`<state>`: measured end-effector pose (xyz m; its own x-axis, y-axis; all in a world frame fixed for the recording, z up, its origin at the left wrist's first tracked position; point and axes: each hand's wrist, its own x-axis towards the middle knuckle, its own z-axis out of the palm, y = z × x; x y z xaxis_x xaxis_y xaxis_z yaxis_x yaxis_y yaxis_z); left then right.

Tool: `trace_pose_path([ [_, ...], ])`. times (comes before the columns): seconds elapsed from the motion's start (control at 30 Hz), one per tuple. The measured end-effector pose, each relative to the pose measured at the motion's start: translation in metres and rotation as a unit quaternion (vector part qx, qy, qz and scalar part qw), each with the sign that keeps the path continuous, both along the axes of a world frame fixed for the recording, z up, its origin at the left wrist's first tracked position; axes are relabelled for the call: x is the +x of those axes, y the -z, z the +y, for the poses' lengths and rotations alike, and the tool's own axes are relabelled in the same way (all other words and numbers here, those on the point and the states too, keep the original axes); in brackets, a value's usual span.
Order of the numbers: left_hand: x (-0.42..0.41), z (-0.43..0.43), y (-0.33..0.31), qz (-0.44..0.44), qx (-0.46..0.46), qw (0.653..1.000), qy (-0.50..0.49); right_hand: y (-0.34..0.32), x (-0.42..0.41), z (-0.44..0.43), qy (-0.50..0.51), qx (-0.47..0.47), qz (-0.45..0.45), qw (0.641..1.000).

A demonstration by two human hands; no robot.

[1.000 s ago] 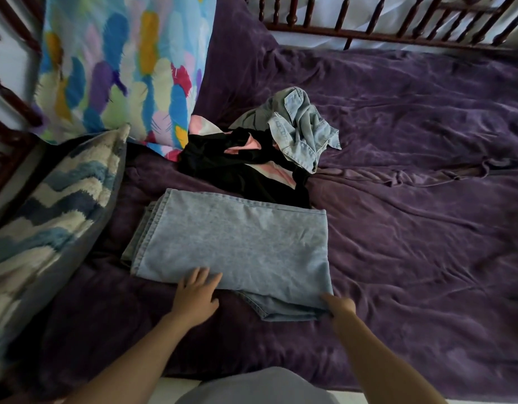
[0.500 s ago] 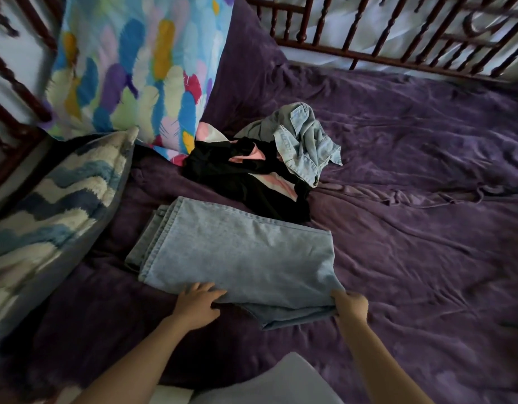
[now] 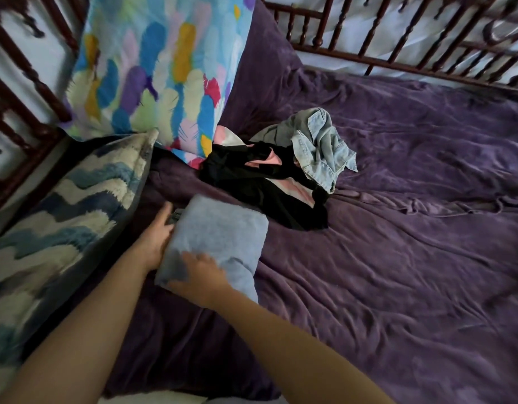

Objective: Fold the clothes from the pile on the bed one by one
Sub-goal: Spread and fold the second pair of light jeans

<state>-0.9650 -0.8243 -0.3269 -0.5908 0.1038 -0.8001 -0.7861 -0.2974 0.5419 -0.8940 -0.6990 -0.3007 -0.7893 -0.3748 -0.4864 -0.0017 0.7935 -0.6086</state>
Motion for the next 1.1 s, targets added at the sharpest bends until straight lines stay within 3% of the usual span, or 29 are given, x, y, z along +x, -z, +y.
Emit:
trace_pose_path([
  [0.1,0.002,-0.006,0.016,-0.003,-0.23,0.965,0.126,0.024,0.019,0.013,-0.017,0.015,-0.066,0.998],
  [0.2,0.001,-0.007,0.023,0.071,-0.335,0.925,0.166,0.041,0.031,0.045,-0.026,0.091,-0.039,0.995],
  [0.3,-0.014,-0.011,0.017,0.16,-0.344,0.91,0.168,0.052,0.035,0.074,-0.007,0.143,0.002,0.99],
  [0.4,-0.024,-0.011,0.012,0.164,-0.321,0.922,0.14,0.064,0.046,0.084,-0.018,0.139,-0.046,0.989],
  [0.5,-0.018,-0.012,0.02,0.104,-0.356,0.918,0.143,0.076,0.054,0.074,0.007,0.137,-0.035,0.99],
  [0.6,0.002,-0.017,0.031,-0.009,-0.33,0.931,0.154,0.083,0.05,0.072,0.076,0.147,-0.007,0.986],
  [0.7,0.013,-0.025,0.041,-0.01,-0.371,0.915,0.157,0.084,0.046,0.081,0.059,0.157,-0.007,0.986],
  [0.9,0.013,-0.038,0.049,0.074,-0.437,0.89,0.101,0.062,0.039,0.084,-0.042,0.179,0.237,0.954],
  [0.93,0.016,-0.038,0.052,0.075,-0.458,0.878,0.118,0.062,0.038,0.084,-0.074,0.186,0.234,0.952],
  [1.03,0.031,-0.034,0.064,0.066,-0.511,0.831,0.212,0.073,0.045,0.074,-0.19,0.268,0.112,0.938],
  [1.1,0.038,-0.03,0.074,0.066,-0.517,0.826,0.215,0.084,0.05,0.065,-0.176,0.285,0.06,0.94],
])
